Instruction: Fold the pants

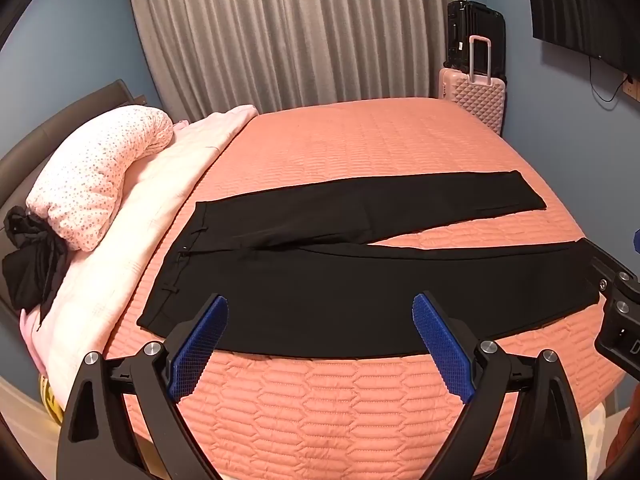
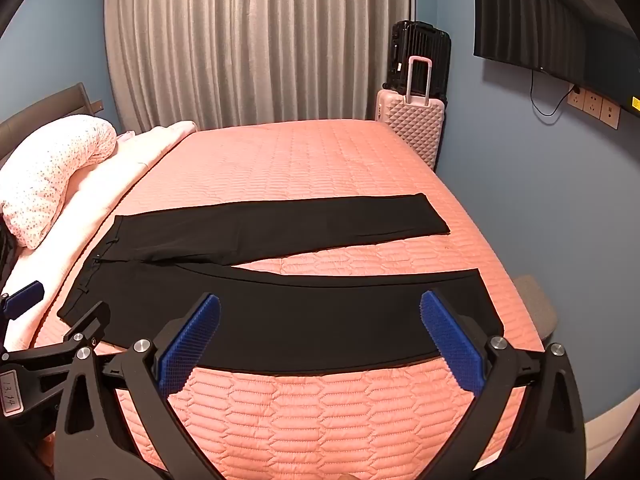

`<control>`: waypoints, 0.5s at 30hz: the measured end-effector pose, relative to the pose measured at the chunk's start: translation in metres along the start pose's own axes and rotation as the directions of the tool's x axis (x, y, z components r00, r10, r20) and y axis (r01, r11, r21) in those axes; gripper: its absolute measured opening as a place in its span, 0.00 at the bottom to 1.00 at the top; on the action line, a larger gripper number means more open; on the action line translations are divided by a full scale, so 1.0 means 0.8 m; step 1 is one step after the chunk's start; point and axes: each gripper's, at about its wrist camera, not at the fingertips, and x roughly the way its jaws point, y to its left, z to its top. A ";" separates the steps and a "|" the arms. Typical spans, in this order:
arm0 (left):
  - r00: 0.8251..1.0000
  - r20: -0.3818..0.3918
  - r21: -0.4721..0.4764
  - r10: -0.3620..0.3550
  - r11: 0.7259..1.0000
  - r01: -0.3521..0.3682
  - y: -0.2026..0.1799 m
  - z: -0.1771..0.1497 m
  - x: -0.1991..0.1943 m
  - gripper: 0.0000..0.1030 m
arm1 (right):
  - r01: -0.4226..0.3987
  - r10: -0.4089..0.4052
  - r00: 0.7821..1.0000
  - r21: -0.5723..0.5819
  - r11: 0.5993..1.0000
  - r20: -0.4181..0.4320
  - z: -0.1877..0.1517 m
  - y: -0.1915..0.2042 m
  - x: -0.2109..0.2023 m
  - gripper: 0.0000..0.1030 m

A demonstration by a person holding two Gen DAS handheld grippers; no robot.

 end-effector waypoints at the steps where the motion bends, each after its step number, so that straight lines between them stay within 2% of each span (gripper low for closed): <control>1: 1.000 -0.002 -0.003 -0.004 1.000 0.004 0.003 0.002 0.000 0.89 | 0.001 -0.001 1.000 0.000 1.000 0.001 0.000 0.000 0.000 0.96; 15: 1.000 -0.024 -0.023 -0.020 1.000 0.020 0.016 -0.002 0.006 0.89 | 0.001 -0.001 1.000 -0.002 1.000 0.000 0.004 0.002 -0.006 0.96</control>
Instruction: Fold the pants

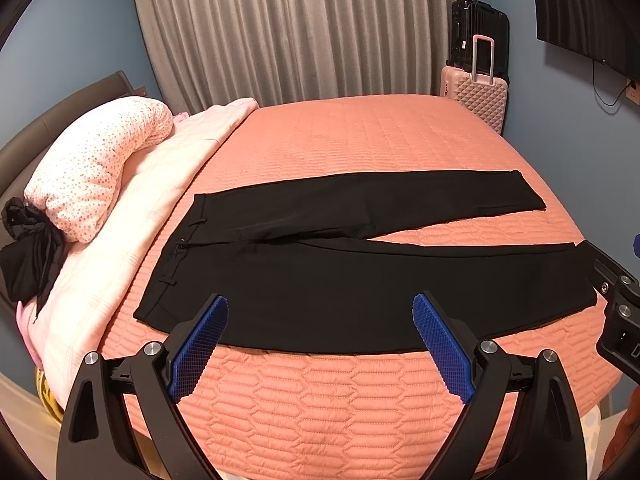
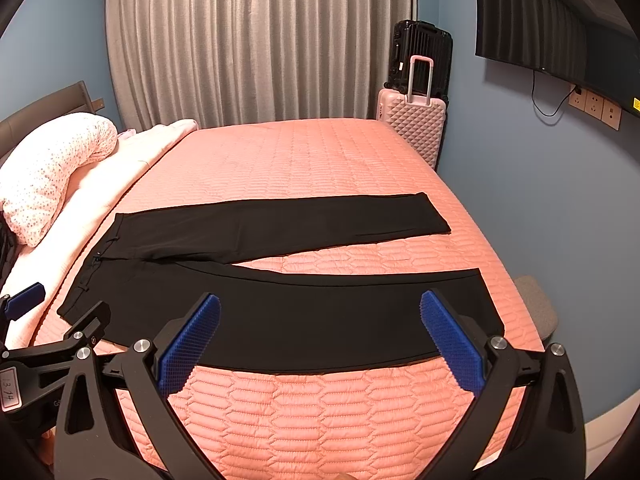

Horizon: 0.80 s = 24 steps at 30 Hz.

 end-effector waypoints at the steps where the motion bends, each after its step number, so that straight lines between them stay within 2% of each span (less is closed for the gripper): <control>1: 1.000 0.000 0.000 0.001 1.000 -0.001 0.000 0.000 0.000 0.89 | 0.000 0.000 1.000 0.000 1.000 0.000 -0.001 0.001 0.003 0.96; 24: 1.000 0.003 0.016 0.005 1.000 -0.005 -0.003 0.005 -0.004 0.89 | -0.004 0.004 1.000 0.003 1.000 0.002 -0.002 0.001 0.005 0.96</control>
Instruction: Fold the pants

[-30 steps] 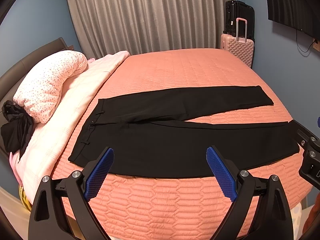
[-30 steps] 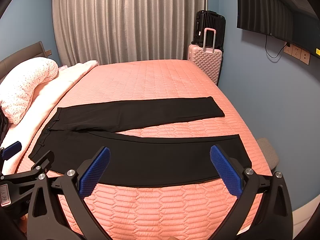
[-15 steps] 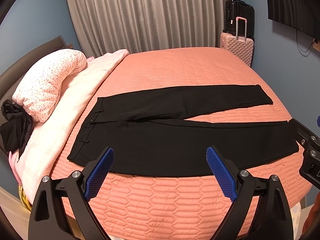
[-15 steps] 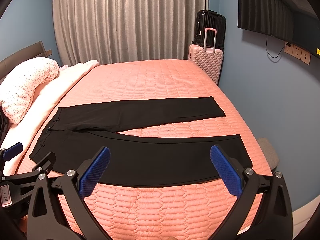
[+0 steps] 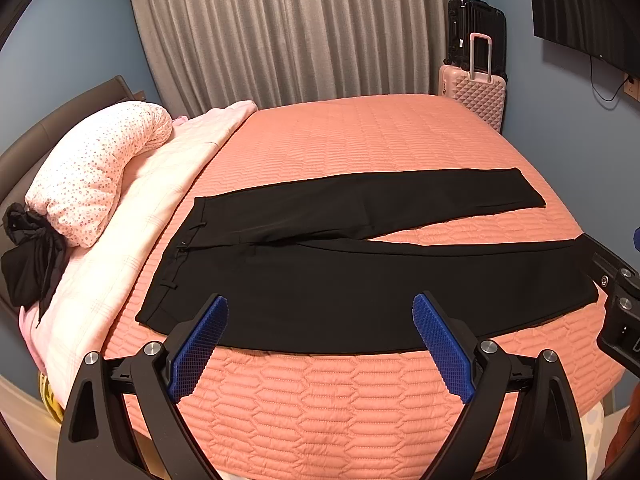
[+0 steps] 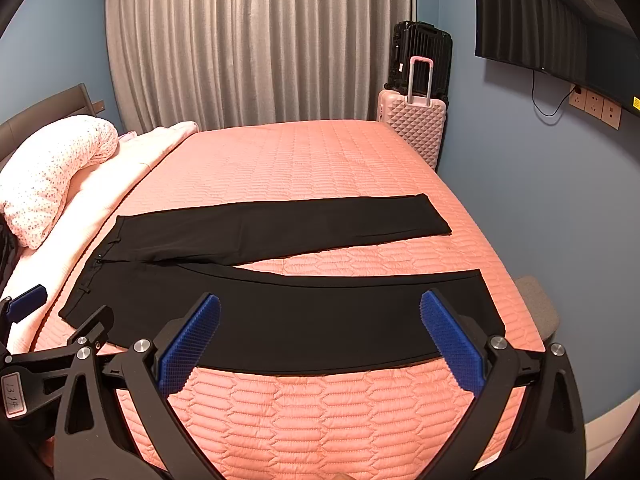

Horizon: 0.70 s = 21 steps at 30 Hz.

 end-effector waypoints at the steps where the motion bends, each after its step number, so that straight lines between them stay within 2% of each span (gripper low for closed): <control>1: 1.000 -0.001 0.000 -0.001 1.000 0.001 0.000 0.000 0.000 0.89 | 0.000 0.000 1.000 -0.001 1.000 0.000 0.000 0.000 0.000 0.96; 21: 1.000 -0.001 0.000 -0.001 1.000 0.001 0.002 0.000 0.000 0.89 | -0.002 0.002 1.000 0.000 1.000 0.001 0.000 0.000 0.000 0.96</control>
